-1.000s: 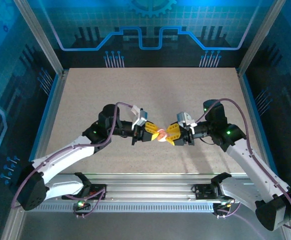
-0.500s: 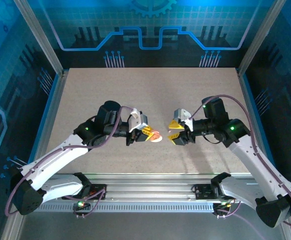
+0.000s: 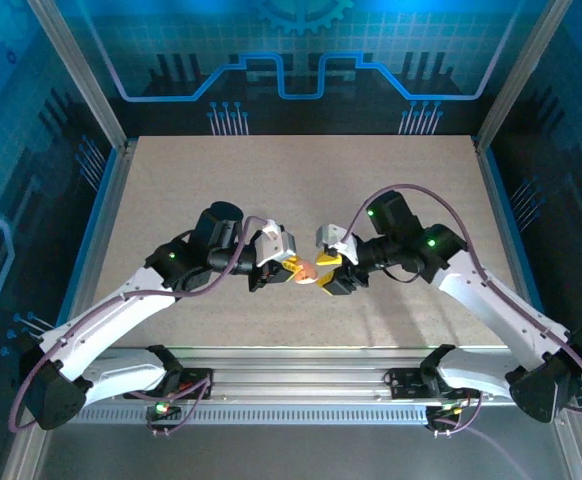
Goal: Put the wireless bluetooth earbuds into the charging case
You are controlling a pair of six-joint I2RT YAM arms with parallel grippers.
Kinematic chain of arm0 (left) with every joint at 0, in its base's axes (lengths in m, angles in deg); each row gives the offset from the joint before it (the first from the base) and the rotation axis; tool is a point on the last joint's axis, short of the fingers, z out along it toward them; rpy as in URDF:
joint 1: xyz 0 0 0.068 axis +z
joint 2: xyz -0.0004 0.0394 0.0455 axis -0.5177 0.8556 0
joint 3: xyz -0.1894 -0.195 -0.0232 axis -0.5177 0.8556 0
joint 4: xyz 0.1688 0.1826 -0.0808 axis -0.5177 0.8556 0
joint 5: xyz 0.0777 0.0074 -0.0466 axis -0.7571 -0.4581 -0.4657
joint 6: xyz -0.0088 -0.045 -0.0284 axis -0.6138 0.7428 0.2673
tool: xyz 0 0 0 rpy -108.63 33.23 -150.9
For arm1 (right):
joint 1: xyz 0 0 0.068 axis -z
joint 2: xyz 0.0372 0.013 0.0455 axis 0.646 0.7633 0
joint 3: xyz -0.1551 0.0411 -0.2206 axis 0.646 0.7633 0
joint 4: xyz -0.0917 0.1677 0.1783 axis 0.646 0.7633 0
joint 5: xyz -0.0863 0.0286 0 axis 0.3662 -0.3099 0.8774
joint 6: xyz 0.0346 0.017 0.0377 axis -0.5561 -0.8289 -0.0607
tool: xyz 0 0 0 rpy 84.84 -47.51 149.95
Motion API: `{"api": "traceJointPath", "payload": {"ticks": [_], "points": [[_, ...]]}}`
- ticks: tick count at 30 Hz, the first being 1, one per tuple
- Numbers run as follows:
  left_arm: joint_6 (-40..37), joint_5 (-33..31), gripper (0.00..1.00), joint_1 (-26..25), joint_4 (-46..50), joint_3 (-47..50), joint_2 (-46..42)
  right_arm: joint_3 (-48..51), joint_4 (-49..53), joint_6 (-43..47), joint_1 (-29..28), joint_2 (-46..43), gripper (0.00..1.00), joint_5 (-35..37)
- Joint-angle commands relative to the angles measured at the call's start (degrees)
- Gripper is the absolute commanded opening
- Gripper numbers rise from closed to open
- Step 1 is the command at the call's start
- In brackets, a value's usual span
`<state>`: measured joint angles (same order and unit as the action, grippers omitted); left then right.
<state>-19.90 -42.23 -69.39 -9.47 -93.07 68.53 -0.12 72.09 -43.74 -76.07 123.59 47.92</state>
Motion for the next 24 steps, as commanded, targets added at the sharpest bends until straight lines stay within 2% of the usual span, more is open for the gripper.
{"api": "traceJointPath", "payload": {"ticks": [1, 4, 8, 11, 13, 17, 18, 20, 24], "points": [[-0.65, 0.09, 0.1, -0.43, 0.76, -1.47, 0.16, -2.12, 1.16, 0.9, -1.49, 1.42, 0.49, 0.97], [-0.45, 0.43, 0.1, -0.51, 0.47, -1.38, 0.13, -2.39, 0.89, 1.25, -2.03, 2.2, 0.42, 1.39], [-0.45, -0.02, 0.1, -0.54, 0.71, -1.38, 0.25, -2.42, 0.55, 1.85, -2.45, 2.31, 0.27, 1.64], [0.01, -0.78, 0.14, -0.5, 0.57, -1.32, 0.33, -2.2, 0.33, 2.07, -2.46, 2.03, 0.17, 2.56], [1.01, -1.65, 0.24, -0.47, -0.62, -0.85, 0.03, -1.45, -0.26, 2.3, -2.04, 1.39, 0.15, 2.67], [4.44, -2.23, 0.56, 0.35, -10.19, 3.89, -3.06, 3.89, -5.38, 1.39, 1.73, -1.85, 0.14, -2.02], [6.06, -1.41, 0.6, 0.85, -14.13, 5.9, -4.26, 5.68, -7.48, 0.75, 3.11, -3.16, 0.14, -3.79], [9.59, 0.31, 0.63, 1.58, -21.61, 9.55, -6.07, 9.21, -12.22, -0.92, 5.76, -5.95, 0.14, -6.96], [13.63, 5.22, 0.63, 1.65, -31.85, 14.79, -7.15, 16.04, -23.74, -6.48, 10.17, -11.14, 0.15, -12.05]]}}
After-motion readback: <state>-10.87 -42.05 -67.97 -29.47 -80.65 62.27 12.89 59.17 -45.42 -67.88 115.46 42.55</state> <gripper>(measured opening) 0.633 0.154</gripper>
